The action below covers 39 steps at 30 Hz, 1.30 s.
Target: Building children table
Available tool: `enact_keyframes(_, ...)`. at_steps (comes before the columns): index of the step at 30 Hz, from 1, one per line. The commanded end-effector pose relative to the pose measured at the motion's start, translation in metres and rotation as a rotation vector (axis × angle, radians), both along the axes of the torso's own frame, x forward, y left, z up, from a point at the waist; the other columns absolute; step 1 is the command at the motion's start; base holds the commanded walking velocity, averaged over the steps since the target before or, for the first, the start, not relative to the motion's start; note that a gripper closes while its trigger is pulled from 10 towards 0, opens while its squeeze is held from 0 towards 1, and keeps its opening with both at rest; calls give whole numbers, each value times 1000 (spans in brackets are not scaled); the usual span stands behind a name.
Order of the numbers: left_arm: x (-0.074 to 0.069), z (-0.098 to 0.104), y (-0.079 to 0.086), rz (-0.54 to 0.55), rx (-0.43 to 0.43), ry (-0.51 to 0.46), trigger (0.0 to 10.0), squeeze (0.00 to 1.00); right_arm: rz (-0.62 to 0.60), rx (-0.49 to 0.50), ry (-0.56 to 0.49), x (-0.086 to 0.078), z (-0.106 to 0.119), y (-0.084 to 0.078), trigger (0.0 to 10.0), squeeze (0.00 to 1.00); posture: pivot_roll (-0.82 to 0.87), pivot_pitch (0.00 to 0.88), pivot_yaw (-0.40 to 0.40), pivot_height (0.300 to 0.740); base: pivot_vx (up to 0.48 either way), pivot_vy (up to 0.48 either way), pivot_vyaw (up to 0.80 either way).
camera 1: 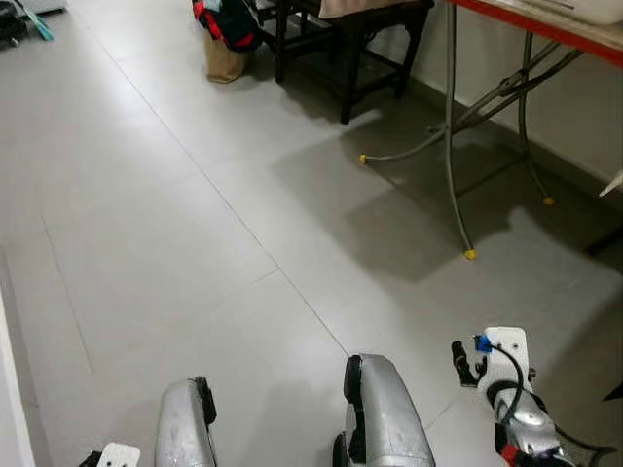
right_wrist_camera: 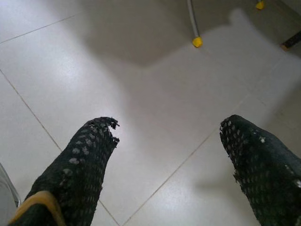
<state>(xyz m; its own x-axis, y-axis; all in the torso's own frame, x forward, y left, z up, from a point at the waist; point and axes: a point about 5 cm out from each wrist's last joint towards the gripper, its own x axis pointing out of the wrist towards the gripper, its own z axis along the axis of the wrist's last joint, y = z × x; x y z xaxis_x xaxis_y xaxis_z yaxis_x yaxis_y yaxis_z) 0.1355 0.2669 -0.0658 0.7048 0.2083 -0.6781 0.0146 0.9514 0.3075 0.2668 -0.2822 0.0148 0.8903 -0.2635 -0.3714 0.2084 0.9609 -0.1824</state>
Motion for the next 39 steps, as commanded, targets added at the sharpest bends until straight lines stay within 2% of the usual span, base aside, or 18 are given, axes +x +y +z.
enact_keyframes(1,-13,-7,-1,4,0,51,10000,0,-26,10,42,-8,-8,-3,10000,0,78,174,-61,450,0,0,0)
enact_keyframes(15,-17,-12,-3,-1,-14,94,10000,0,-34,18,35,-5,-7,-2,10000,0,80,171,-57,405,0,0,0)
enact_keyframes(21,-25,-21,-9,-35,-35,186,10000,0,-42,14,30,-5,-5,-5,10000,0,74,205,-61,380,0,0,0)
enact_keyframes(26,-29,-24,-12,-51,-39,223,10000,0,-42,12,29,-6,-5,-6,10000,0,74,226,-58,365,0,0,0)
enact_keyframes(39,-31,-26,-13,-61,-25,232,10000,0,-44,13,8,-4,-1,-8,10000,0,60,265,-55,330,0,0,0)
